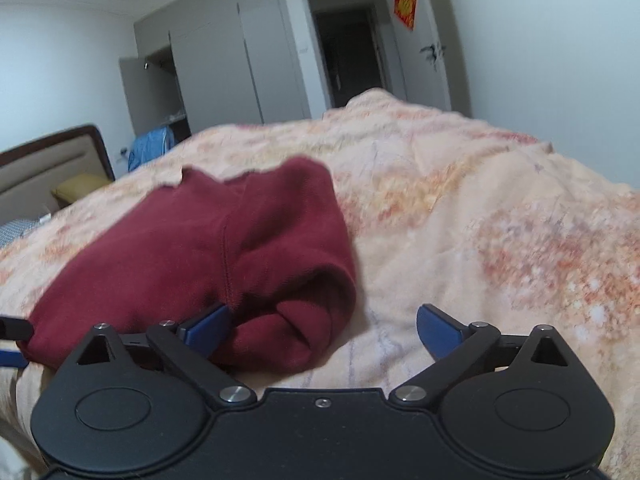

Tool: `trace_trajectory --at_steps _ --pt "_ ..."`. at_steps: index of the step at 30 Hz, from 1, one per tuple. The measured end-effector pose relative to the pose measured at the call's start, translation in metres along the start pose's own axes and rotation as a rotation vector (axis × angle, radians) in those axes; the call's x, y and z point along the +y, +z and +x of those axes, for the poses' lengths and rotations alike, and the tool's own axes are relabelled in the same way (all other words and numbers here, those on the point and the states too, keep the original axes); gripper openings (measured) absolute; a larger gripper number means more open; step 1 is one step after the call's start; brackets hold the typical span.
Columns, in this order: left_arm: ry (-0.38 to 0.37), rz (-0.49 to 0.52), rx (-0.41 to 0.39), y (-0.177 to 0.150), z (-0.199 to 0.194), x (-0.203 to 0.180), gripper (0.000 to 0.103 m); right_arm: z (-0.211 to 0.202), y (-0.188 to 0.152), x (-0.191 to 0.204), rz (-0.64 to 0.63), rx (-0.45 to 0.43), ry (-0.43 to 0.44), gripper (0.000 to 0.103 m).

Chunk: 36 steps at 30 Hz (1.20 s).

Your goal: Fold small clothes

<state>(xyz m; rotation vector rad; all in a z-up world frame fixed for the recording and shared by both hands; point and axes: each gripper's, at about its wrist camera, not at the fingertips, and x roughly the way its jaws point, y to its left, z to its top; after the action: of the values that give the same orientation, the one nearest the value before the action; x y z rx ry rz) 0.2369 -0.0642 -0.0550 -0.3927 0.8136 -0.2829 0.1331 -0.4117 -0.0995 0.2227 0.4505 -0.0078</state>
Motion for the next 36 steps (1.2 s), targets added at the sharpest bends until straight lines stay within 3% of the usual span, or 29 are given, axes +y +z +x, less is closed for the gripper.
trace_trajectory --at_steps 7,14,23,29,36 --pt "0.033 0.027 -0.005 0.009 -0.008 -0.009 0.103 -0.004 0.018 -0.005 -0.014 -0.116 0.067 0.102" --pt "-0.007 0.070 -0.053 0.030 -0.006 -0.020 0.103 0.032 0.044 -0.008 -0.037 -0.086 0.106 0.102" --pt "-0.073 0.145 -0.005 0.058 0.038 -0.038 0.103 0.072 0.053 -0.012 -0.027 0.001 0.162 0.102" --pt "-0.005 0.198 0.054 0.057 0.069 -0.042 0.103 0.078 0.048 -0.010 0.016 0.022 0.188 0.102" --pt "-0.014 0.170 0.025 0.048 0.067 -0.020 0.103 0.070 0.037 0.006 0.016 0.021 0.248 0.102"
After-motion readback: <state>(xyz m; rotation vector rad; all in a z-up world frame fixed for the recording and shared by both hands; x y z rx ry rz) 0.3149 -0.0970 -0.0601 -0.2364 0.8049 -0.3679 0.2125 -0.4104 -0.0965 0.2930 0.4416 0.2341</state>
